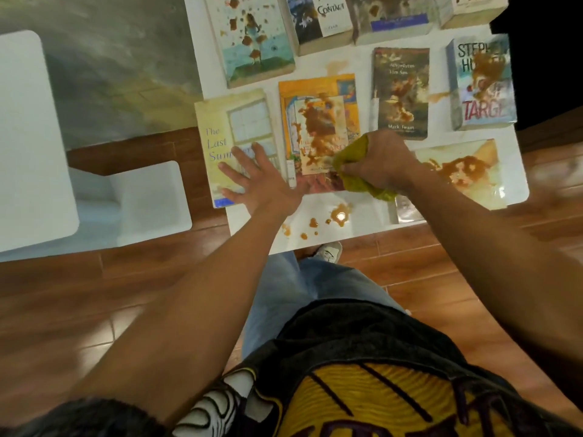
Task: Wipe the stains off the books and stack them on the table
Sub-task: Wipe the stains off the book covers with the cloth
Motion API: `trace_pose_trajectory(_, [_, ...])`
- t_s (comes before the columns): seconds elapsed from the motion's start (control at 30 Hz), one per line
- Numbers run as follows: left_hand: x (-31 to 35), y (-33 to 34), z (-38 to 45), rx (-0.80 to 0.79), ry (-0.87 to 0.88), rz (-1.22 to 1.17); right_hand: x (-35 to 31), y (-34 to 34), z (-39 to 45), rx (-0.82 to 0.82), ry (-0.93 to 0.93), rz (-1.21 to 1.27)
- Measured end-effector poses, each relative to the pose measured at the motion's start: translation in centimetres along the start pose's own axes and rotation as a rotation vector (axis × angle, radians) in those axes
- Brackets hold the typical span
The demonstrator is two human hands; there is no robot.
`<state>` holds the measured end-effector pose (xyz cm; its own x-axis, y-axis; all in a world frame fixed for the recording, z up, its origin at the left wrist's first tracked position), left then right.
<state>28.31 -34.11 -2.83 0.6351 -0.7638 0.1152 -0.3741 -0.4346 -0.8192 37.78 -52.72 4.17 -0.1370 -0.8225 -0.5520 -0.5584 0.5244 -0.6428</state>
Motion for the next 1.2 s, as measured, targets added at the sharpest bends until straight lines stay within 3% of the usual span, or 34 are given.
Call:
trace_pose_trajectory(0.3, [0.1, 0.0, 0.0, 0.004, 0.000, 0.022, 0.4, 2.2, 3.2, 0.053, -0.032, -0.380])
trace_pose_trajectory(0.47, [0.1, -0.1, 0.1, 0.002, -0.006, 0.035, 0.0, 3.8, 3.2, 0.027, -0.041, -0.455])
trace_pose_trajectory(0.63, [0.1, -0.1, 0.2, 0.002, -0.006, 0.040, 0.2, 2.7, 3.4, 0.083, 0.035, -0.340])
trace_pose_trajectory(0.8, [0.1, 0.0, 0.2, 0.000, -0.009, 0.047, 0.0, 3.5, 2.4, 0.012, 0.044, -0.377])
trace_pose_trajectory(0.93, [0.3, -0.1, 0.1, -0.001, -0.008, 0.039, 0.3, 1.9, 2.5, 0.114, 0.131, -0.350])
trace_pose_trajectory(1.07, [0.2, 0.0, 0.2, -0.001, -0.013, 0.049, 0.3, 3.2, 1.8, 0.010, 0.098, -0.371])
trace_pose_trajectory(1.2, [0.2, -0.1, 0.3, 0.006, -0.006, 0.041, -0.2, 1.6, 2.5, 0.107, 0.139, -0.371])
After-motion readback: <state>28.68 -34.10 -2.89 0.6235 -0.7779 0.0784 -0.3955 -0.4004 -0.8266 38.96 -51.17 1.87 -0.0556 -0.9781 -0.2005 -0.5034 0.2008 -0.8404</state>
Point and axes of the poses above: each hand's wrist, its own z-axis towards the middle knuckle, its own y-axis out of the palm, x = y × z, the point moved 5 cm from there along z, towards the middle knuckle, and after that the axes turned 5 degrees about z, right-handed, at the moved point
